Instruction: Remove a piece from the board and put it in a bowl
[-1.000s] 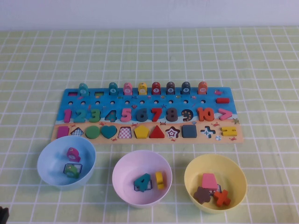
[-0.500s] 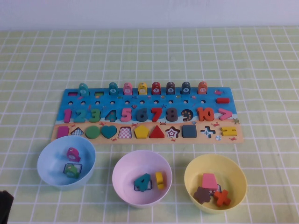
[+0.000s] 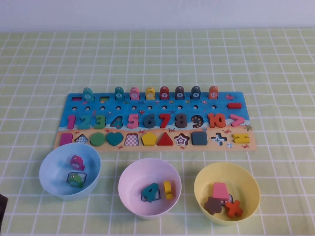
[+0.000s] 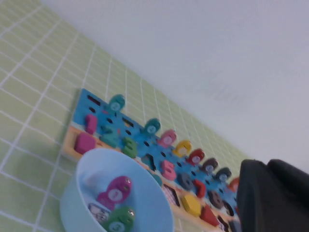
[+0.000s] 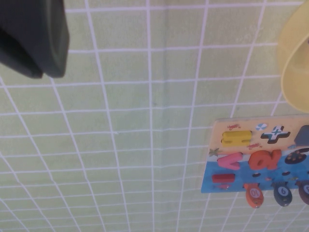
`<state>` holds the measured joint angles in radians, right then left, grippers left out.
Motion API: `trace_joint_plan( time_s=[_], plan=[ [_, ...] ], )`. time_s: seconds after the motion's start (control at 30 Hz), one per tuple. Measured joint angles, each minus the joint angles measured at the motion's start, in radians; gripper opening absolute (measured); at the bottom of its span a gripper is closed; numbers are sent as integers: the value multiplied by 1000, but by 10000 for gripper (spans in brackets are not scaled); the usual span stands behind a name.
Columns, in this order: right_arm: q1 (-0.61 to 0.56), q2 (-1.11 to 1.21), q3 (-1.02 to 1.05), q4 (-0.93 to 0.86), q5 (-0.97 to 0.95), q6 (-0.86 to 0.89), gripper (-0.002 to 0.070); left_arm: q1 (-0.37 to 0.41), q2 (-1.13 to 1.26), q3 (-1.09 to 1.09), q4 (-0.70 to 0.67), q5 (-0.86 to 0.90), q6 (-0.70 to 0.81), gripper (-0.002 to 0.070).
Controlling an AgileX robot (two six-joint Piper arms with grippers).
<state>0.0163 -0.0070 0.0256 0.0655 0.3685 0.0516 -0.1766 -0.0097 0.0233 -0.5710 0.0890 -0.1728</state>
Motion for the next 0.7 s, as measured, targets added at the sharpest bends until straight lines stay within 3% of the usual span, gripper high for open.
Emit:
trace_joint_plan(
  time_s=[0.17, 0.43, 0.7],
  plan=[
    [0, 0, 0, 0, 0, 0, -17, 0, 53, -176, 45, 260, 80, -4],
    [0, 0, 0, 0, 0, 0, -17, 0, 493, -679, 266, 798, 311, -4],
    [0, -1, 0, 0, 0, 0, -17, 0, 917, -1055, 358, 985, 409, -4]
  ],
)
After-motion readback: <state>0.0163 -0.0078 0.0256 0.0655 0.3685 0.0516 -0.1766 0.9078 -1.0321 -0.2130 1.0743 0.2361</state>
